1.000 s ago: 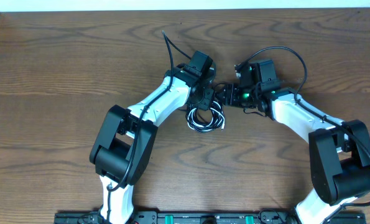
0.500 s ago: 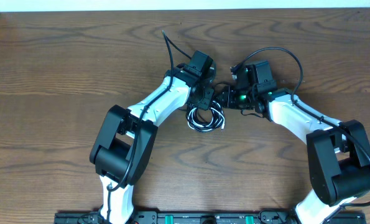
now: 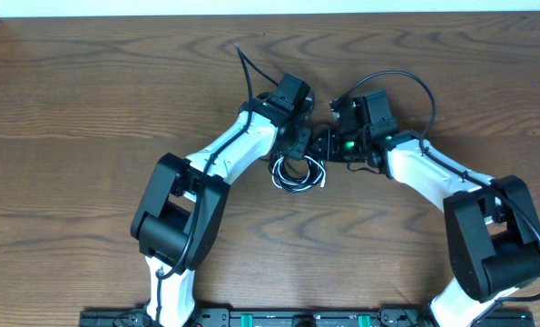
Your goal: Untangle cables
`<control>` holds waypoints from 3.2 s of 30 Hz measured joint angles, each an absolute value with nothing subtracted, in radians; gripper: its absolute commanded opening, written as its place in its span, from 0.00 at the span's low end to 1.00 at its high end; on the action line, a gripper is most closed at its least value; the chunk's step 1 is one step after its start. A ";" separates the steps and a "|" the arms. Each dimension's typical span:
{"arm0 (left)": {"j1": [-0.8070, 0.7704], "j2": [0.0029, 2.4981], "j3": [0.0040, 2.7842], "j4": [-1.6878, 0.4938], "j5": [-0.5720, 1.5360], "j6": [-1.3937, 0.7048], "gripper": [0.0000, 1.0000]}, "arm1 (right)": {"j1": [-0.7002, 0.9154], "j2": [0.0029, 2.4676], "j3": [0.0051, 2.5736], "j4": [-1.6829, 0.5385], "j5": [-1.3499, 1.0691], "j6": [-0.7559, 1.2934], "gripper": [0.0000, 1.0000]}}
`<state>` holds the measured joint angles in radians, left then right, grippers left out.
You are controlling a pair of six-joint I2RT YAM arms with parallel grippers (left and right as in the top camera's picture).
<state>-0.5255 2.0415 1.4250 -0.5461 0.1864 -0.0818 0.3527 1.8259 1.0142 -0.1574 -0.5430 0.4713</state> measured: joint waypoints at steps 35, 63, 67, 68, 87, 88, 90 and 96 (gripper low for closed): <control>-0.531 2.042 1.425 -0.542 0.189 -0.086 0.38 | 0.403 1.826 1.012 -0.114 -0.206 0.611 0.36; -0.533 1.973 1.425 -0.557 0.246 -0.086 0.43 | 0.329 1.892 1.013 -0.110 -0.280 0.741 0.01; -0.533 1.898 1.425 -0.556 0.272 -0.086 0.43 | 0.325 1.892 1.013 -0.110 -0.286 0.738 0.01; -0.533 1.887 1.425 -0.555 0.276 -0.086 0.43 | 0.325 1.892 1.013 -0.110 -0.287 0.738 0.01; -0.570 1.864 1.414 -0.579 0.313 -0.086 0.43 | 0.310 1.892 1.013 -0.110 -0.353 0.715 0.01; -0.570 1.864 1.414 -0.579 0.313 -0.086 0.43 | 0.310 1.892 1.013 -0.110 -0.359 0.714 0.01; -0.570 1.865 1.414 -0.579 0.313 -0.086 0.43 | 0.310 1.892 1.013 -0.104 -0.369 0.706 0.01; -0.570 1.890 1.414 -0.568 0.313 -0.086 0.44 | 0.310 1.892 1.013 -0.097 -0.396 0.689 0.01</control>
<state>-0.5705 1.8900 1.4136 -0.5682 0.3130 -0.0856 0.3096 1.8915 1.0126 -0.0971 -0.3958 0.6888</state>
